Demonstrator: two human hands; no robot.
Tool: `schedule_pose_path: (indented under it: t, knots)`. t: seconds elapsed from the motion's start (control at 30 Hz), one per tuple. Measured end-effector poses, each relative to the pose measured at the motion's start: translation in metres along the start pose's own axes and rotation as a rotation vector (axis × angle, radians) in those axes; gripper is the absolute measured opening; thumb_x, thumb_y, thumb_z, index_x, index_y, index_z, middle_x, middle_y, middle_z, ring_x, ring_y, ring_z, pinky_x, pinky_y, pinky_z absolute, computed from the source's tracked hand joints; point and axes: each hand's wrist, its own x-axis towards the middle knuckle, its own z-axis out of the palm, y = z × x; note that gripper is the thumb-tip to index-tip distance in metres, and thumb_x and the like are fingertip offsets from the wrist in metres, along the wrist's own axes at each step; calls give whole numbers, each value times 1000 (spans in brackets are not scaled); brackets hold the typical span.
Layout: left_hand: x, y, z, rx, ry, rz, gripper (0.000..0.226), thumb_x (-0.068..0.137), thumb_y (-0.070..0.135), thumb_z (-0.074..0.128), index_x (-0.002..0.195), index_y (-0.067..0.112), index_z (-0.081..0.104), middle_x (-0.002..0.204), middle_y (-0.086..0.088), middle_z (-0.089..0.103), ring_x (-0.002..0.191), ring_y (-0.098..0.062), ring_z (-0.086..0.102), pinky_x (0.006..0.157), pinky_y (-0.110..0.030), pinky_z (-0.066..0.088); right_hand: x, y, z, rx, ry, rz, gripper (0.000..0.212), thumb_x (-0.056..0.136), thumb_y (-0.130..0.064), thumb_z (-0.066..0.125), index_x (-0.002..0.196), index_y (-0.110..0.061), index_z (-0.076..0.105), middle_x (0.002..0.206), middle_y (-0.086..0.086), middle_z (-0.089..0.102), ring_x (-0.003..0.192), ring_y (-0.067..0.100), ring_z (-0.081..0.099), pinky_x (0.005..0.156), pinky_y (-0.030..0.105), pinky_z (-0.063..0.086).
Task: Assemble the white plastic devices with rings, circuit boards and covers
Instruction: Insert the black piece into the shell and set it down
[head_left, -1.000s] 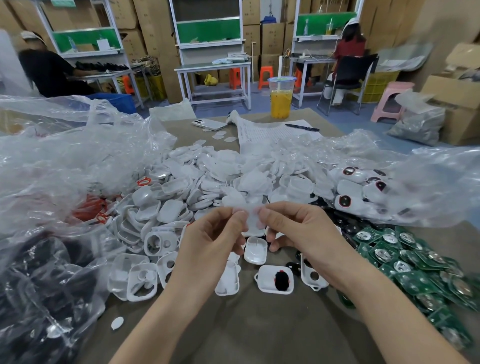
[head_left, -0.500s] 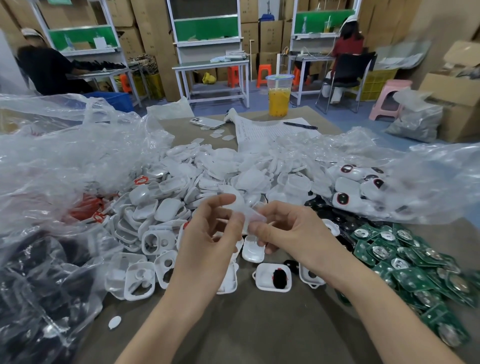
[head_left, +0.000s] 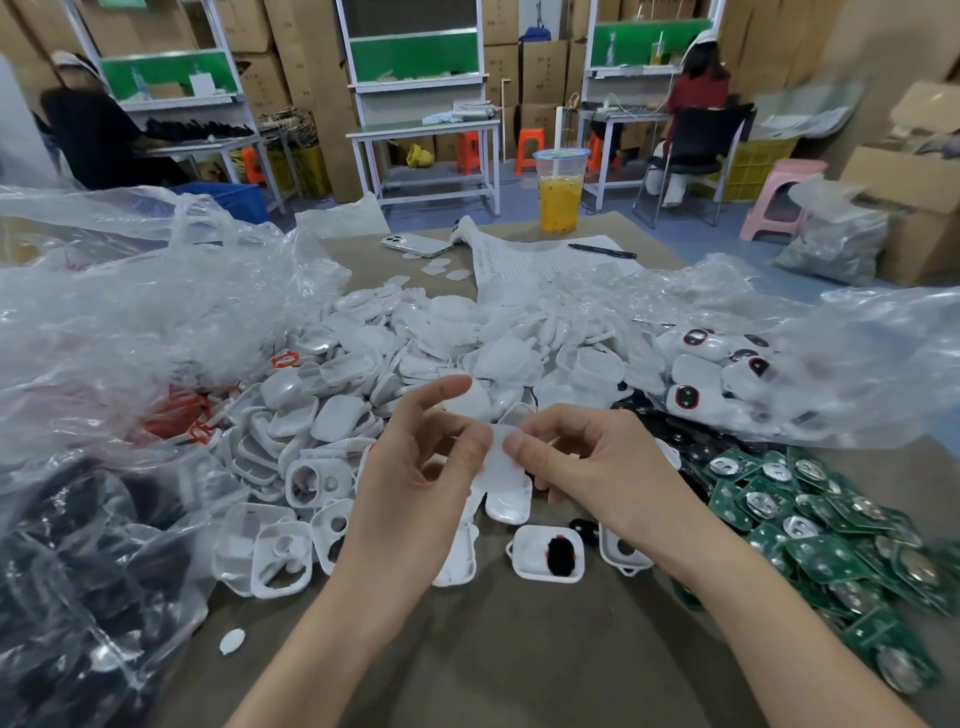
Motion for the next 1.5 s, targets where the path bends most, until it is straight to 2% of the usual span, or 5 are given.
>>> schedule_pose_path:
  t: [0.33,0.67,0.83,0.97,1.5]
  knots:
    - [1,-1,3,-87,-129,-98,26,95,23,67,117,36,61,89,4,73,74,-10,62,67,-17,51,3,-4,-3,188,35,18,20,83,-39,74,82,-19,77,71,7,69,58,18,58,57,25,52]
    - [-2,1,5,-53,-163,-67,35,94,18,66,103,52,63,91,6,70,78,-9,63,72,-25,54,3,-2,-1,220,-31,44,15,92,-23,70,88,-10,76,68,2,66,54,11,59,52,21,50]
    - [-2,1,7,-62,-119,-80,26,84,37,63,103,54,63,89,8,69,83,-15,66,74,-25,54,3,-3,-3,213,-23,56,23,81,-35,74,84,-13,77,60,2,63,49,14,56,53,20,49]
    - [-2,0,8,-58,-103,-85,31,96,22,66,102,52,65,97,3,72,83,-14,66,76,-31,55,3,-3,-3,220,-21,61,29,78,-37,76,89,-9,77,60,8,62,49,17,56,54,20,49]
    - [-6,-2,3,-1,-144,-8,27,93,33,56,112,53,61,86,16,63,78,-7,60,74,-15,49,2,-4,-4,202,-29,110,22,87,-27,74,95,-6,76,62,2,62,53,12,56,54,18,50]
